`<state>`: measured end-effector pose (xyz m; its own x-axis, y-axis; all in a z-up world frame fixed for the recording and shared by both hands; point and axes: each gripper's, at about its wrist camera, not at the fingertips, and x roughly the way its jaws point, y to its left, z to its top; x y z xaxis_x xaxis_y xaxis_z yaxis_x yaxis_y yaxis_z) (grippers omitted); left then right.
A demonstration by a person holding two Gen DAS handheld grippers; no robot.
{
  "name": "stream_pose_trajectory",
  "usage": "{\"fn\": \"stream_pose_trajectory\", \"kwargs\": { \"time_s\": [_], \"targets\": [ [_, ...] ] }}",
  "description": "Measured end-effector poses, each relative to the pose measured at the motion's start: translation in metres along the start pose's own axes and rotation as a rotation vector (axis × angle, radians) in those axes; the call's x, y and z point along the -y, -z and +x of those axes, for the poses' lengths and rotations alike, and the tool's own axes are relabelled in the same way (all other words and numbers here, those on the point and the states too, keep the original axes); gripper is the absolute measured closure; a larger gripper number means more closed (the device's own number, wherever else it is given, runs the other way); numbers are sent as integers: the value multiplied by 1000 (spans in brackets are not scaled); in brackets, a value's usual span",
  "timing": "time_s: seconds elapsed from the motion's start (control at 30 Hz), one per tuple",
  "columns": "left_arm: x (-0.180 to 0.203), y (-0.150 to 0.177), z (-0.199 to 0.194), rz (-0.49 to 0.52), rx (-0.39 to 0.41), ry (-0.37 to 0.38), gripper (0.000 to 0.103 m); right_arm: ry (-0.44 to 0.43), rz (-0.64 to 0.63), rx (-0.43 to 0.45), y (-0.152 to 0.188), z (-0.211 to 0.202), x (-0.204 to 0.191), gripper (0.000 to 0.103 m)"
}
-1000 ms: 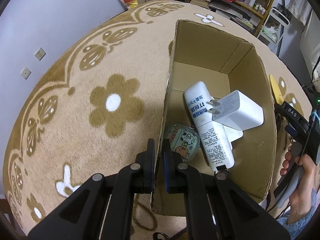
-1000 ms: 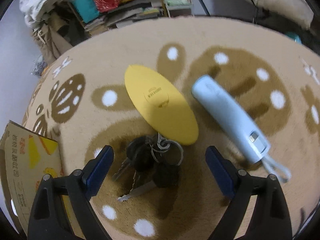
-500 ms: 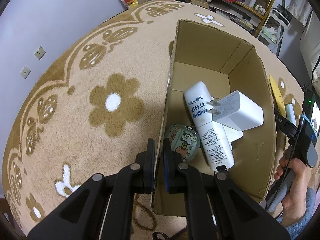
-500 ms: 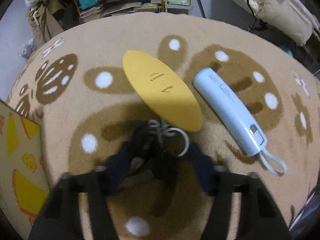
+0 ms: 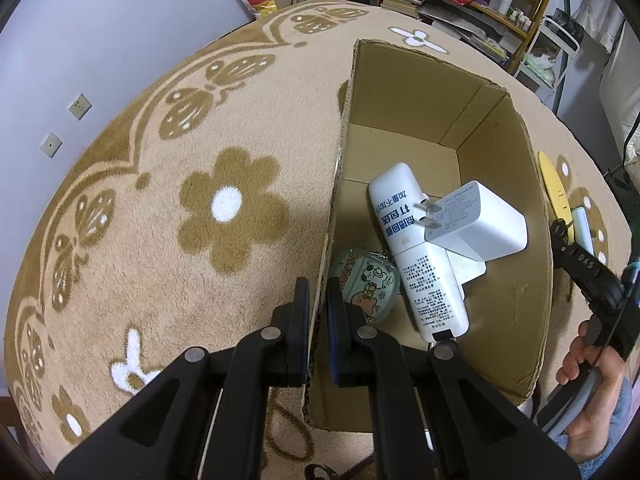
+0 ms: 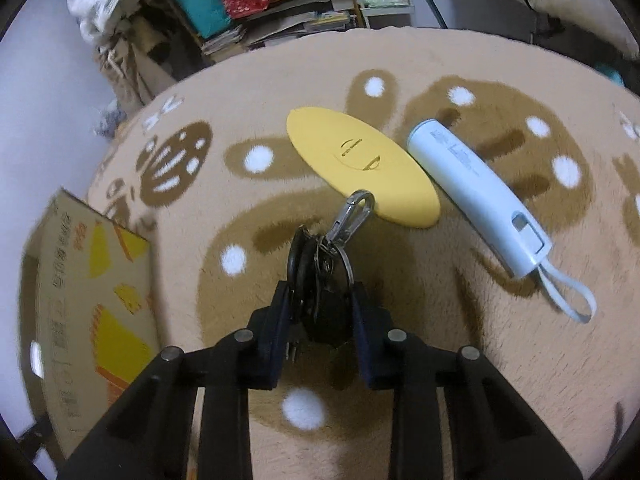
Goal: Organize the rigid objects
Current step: 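Grasp the black car keys with the right gripper, then carry the car keys over the box with the right gripper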
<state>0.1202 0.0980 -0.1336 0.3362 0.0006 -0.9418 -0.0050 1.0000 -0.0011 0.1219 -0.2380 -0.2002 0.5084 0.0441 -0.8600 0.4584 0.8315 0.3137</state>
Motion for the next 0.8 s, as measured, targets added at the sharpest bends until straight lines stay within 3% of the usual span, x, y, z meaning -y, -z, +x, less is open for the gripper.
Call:
{"fn": "stream_pose_trajectory", "kwargs": {
  "time_s": [0.13, 0.53, 0.8],
  "targets": [
    [0, 0, 0, 0, 0, 1, 96, -1, -50, 28, -4, -11, -8, 72],
    [-3, 0, 0, -6, -1, 12, 96, -180, -156, 117, -12, -70, -67, 72],
    [-2, 1, 0, -1, -1, 3, 96, -268, -319, 77, 0, -101, -107, 72]
  ]
}}
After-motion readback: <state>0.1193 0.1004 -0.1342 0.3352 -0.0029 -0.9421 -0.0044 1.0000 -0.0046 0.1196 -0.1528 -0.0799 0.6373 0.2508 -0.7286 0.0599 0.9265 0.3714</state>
